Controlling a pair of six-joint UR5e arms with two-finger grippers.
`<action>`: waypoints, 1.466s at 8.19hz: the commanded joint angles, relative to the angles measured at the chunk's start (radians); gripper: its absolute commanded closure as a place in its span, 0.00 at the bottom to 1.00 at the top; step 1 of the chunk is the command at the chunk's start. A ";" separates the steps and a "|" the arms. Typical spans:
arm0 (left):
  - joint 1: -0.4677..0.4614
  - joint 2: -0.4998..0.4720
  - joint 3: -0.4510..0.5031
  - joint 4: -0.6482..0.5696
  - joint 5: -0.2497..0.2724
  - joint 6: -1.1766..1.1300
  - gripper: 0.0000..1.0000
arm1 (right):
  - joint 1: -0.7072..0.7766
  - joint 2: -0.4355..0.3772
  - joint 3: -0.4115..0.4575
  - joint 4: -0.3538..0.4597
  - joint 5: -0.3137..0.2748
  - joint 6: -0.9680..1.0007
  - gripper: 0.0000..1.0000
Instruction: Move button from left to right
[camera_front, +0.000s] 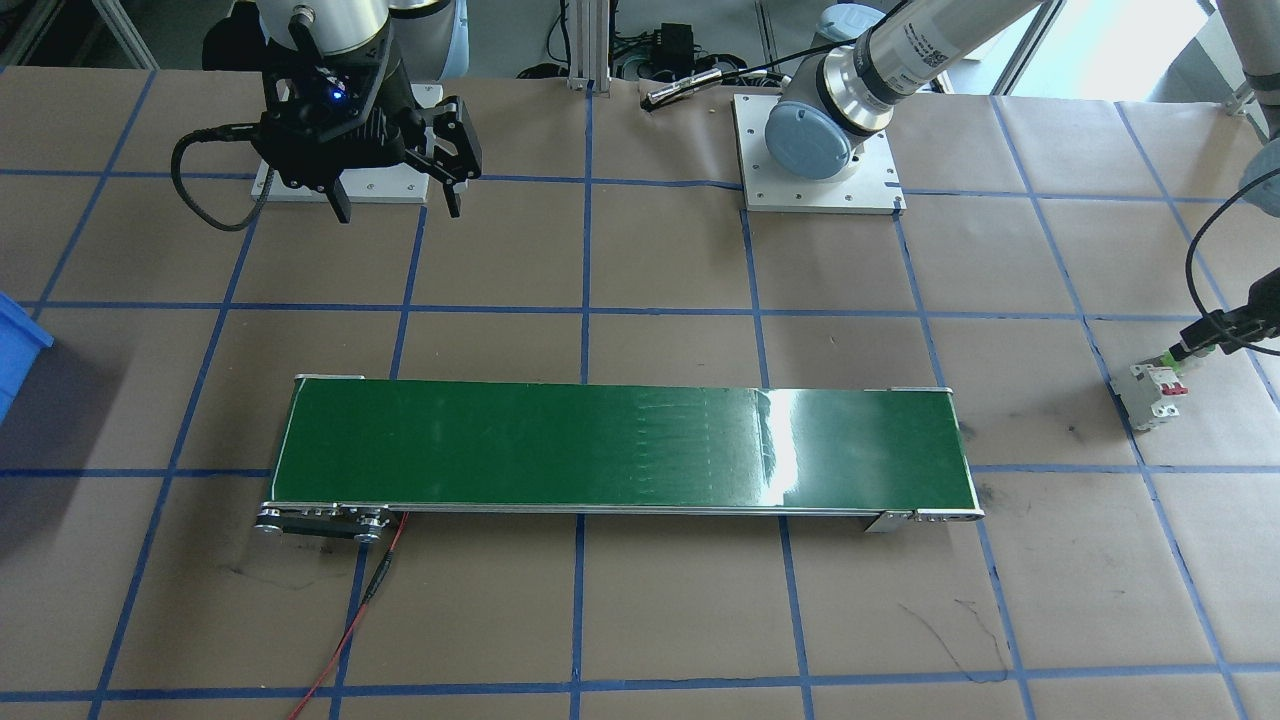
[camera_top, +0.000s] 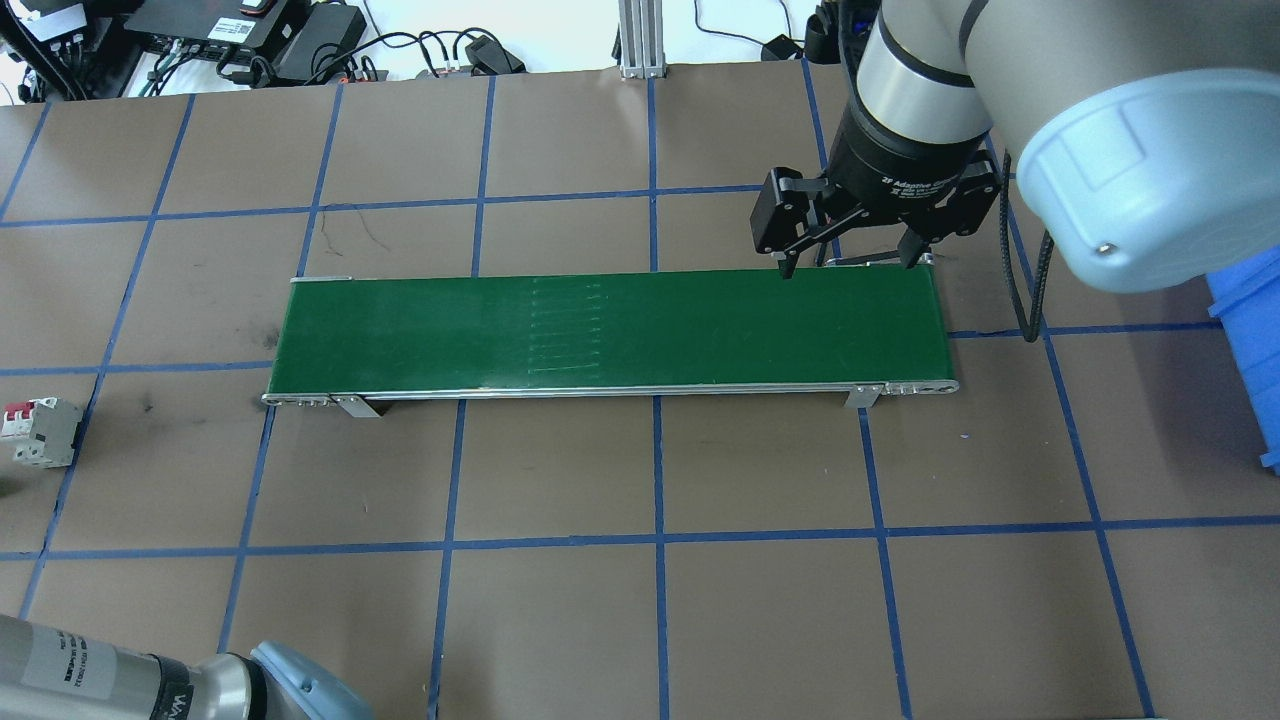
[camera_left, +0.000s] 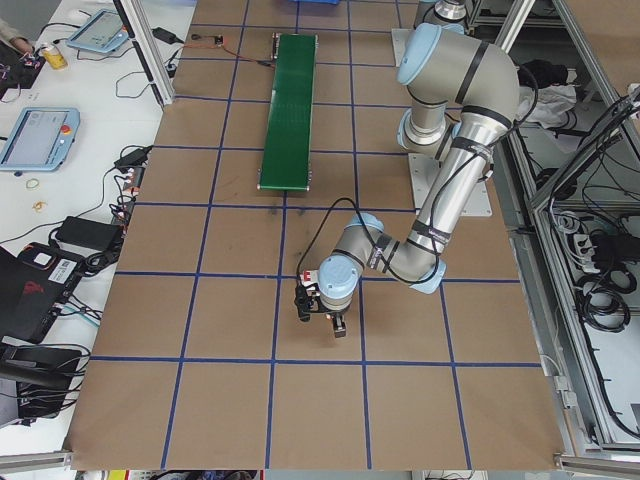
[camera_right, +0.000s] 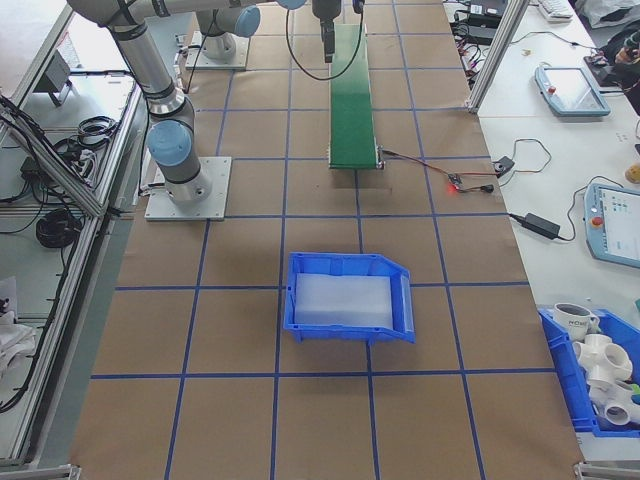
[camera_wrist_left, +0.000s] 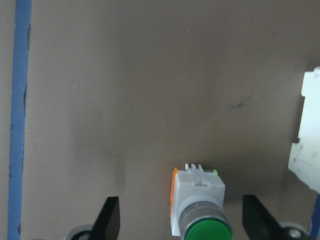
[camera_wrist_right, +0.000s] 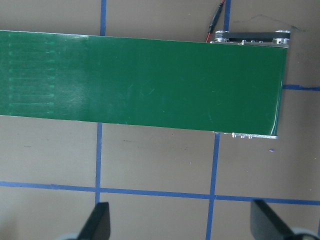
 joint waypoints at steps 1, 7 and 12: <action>-0.006 0.003 -0.026 0.009 -0.001 -0.010 0.37 | 0.000 0.000 0.000 0.000 -0.001 0.000 0.00; -0.079 0.072 -0.008 -0.085 0.102 -0.042 1.00 | 0.000 0.000 0.000 0.000 -0.002 -0.002 0.00; -0.349 0.189 0.291 -0.488 0.143 -0.637 1.00 | 0.000 0.000 0.000 0.000 -0.005 -0.002 0.00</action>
